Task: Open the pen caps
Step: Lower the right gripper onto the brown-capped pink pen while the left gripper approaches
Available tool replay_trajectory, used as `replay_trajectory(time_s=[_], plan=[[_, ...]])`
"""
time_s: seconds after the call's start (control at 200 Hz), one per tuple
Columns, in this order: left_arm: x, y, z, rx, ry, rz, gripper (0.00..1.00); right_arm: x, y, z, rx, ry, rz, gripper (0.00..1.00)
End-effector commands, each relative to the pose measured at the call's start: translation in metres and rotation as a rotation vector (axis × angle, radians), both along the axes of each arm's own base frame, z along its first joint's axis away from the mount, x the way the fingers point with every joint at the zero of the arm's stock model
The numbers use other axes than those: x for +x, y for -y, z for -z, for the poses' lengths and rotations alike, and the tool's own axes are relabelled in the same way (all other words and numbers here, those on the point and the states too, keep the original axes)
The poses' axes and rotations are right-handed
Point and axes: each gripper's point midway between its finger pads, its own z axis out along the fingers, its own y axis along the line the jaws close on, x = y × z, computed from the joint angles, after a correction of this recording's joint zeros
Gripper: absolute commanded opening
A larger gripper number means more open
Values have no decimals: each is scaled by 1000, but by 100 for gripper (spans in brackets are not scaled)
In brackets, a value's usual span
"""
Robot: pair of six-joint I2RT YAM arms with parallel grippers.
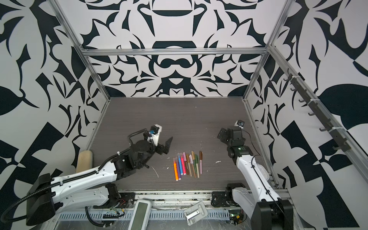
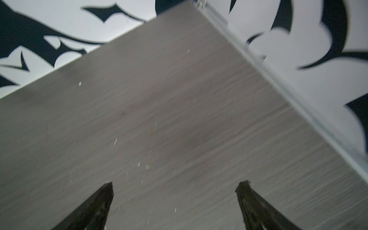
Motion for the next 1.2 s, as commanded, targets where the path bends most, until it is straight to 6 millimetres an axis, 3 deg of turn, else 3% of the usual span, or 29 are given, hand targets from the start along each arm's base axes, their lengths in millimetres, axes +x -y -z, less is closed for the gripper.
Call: replay_trajectory(time_s=[0.0,0.105,0.2,0.27,0.39,0.555,0.64,0.81,1.195], plan=[[-13,-22,37,100,-187,-91,99,-33,-43,19,263,-51,-102,100],[-21,-38,46,29,-278,-156,99,-53,-65,30,324,-118,-181,100],[-25,-60,53,-26,-286,-223,99,-71,-79,41,233,-228,-256,100],[-26,-82,57,-77,-284,-296,99,-82,-90,44,160,-275,-312,94],[-34,-99,55,-158,-284,-302,99,-96,-113,49,82,-330,-394,63],[-42,-124,53,-222,-293,-353,99,-113,-141,68,-25,-434,-467,42],[-47,-125,51,-253,-304,-322,99,-117,-152,74,-68,-458,-484,40],[-55,-132,52,-260,-342,-318,100,-110,-149,82,-143,-471,-432,30],[-56,-130,59,-258,-387,-336,99,-110,-159,97,-122,-497,-445,26]])
